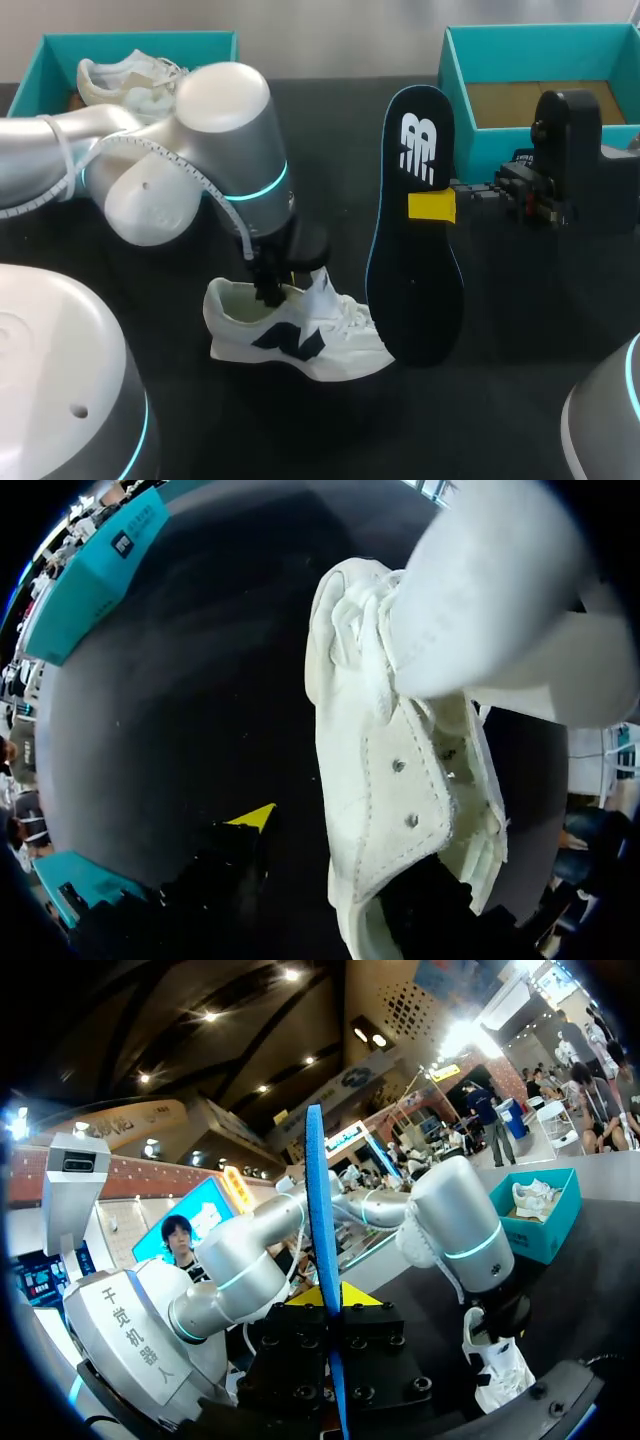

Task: Take the shoe out of the shoebox, open the shoe tongue, remove and reinsert the insole, then place the shoe into the shoebox

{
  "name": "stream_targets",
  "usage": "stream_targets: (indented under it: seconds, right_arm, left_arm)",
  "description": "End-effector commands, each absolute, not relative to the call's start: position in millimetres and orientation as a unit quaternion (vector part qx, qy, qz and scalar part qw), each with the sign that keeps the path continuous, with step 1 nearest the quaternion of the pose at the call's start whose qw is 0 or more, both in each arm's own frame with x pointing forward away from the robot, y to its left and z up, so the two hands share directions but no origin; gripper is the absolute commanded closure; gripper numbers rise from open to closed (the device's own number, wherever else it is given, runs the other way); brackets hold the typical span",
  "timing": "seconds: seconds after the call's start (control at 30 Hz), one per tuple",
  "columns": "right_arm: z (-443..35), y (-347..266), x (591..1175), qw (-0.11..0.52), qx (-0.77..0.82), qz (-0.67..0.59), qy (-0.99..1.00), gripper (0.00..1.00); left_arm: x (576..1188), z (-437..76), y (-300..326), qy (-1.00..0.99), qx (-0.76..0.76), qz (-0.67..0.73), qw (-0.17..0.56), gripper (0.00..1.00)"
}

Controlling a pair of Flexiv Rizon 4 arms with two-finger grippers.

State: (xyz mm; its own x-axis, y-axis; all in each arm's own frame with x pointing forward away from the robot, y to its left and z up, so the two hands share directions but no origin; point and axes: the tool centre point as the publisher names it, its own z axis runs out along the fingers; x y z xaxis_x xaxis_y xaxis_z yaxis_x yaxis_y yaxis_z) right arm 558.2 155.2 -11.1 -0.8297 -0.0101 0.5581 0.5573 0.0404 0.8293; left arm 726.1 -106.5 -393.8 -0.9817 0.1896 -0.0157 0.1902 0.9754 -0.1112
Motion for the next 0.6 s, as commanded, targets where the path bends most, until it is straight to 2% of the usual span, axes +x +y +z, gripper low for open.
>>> stream_targets:
  seconds: [0.03,0.33,0.6]
  right_arm:
    - [-11.1,155.2,553.0,0.210,-0.202,-0.664,-0.688,1.00]
    - [-11.1,155.2,553.0,0.210,-0.202,-0.664,-0.688,1.00]
    - [-11.1,155.2,553.0,0.210,-0.202,-0.664,-0.688,1.00]
  left_arm:
    - [724.0,-391.3,-107.5,0.993,0.102,-0.056,0.001,1.00]
    - [721.5,-380.5,-101.1,0.991,0.118,-0.060,-0.004,1.00]
    - [718.5,-359.5,-103.4,0.978,0.197,-0.061,-0.015,1.00]
